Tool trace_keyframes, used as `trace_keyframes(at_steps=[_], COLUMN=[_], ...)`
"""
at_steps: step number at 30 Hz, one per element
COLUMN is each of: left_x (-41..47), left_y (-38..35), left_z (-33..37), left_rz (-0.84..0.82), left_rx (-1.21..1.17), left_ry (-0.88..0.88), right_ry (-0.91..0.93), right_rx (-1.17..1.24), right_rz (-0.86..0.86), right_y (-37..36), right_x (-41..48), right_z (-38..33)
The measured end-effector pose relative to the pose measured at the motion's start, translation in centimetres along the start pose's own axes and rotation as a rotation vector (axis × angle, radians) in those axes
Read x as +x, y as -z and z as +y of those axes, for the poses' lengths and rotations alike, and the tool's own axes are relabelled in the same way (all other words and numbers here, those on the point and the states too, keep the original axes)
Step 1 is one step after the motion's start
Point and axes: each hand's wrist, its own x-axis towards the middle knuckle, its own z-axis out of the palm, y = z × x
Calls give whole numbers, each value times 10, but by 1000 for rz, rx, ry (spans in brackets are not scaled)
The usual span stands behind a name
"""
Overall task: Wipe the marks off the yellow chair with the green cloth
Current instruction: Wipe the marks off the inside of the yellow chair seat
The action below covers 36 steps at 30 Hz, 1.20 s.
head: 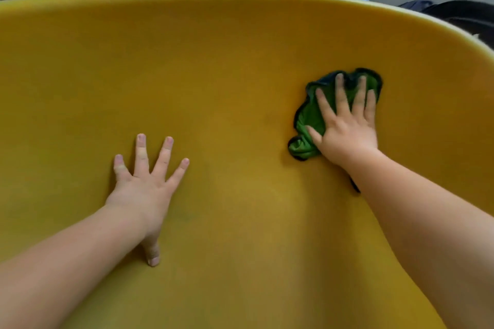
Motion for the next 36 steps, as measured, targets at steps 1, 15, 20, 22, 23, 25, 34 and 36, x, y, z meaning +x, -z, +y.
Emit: trace_keyframes(at_steps=[1, 15, 20, 22, 23, 25, 34, 36], left_x=[-1, -2, -3, -2, -2, -1, -47, -66], left_y=[-1, -12, -21, -22, -22, -21, -64, -79], left_z=[0, 2, -5, -6, -5, -4, -11, -19], left_rz=[8, 88, 166, 177, 178, 178, 252, 202], left_rx=[3, -12, -25, -25, -27, -30, -44, -56], left_ry=[-4, -18, -55, -61, -60, -59, 154, 239], right_ry=[-47, 697, 179, 41, 3, -42, 434, 678], right_rx=[-17, 172, -204, -236, -191, -34, 438, 405], right_rz=[17, -481, -279, -214, -198, -212, -298, -326], right_y=[8, 8, 14, 24, 24, 14, 23, 33], right_x=[6, -149, -62, -32, -25, -25, -124, -164], right_z=[12, -89, 37, 51, 41, -7, -219, -228])
